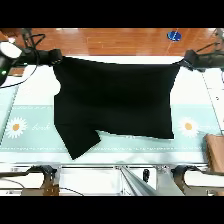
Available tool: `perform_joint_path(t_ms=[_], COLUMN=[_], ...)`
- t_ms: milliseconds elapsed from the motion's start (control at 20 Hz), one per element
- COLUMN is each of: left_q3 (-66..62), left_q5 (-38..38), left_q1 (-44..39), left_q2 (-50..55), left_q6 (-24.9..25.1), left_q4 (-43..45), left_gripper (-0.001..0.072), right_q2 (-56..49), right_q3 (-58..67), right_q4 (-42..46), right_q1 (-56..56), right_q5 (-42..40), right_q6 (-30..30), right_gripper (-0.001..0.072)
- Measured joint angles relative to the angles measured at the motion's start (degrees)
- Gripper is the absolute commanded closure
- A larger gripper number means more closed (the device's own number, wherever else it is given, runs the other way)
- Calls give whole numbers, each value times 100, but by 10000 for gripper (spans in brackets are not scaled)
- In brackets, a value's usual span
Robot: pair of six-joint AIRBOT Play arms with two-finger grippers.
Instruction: Fold the shirts.
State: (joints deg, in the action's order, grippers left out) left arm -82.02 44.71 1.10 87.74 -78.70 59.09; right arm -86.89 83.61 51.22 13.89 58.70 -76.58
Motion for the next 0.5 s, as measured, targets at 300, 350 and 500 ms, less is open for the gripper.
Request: perform_joint_path(t_ms=[300,350,500], left_q3=[-490,-514,-553], left_q5=[162,291,824], left_q1=[136,142,188], left_q2=[1023,1097,1235], left_q6=[-463,-380,-59], left_q4=[-42,-39,-37], left_gripper=[693,693,693], right_q2=[-1126,-1185,-1285], right_q3=[660,688,741], right_q4=[63,107,267], right_q1=[-15,-15,-15], right_q5=[-37,9,365], right_q6=[-326,-332,-339], right_gripper=[690,690,690])
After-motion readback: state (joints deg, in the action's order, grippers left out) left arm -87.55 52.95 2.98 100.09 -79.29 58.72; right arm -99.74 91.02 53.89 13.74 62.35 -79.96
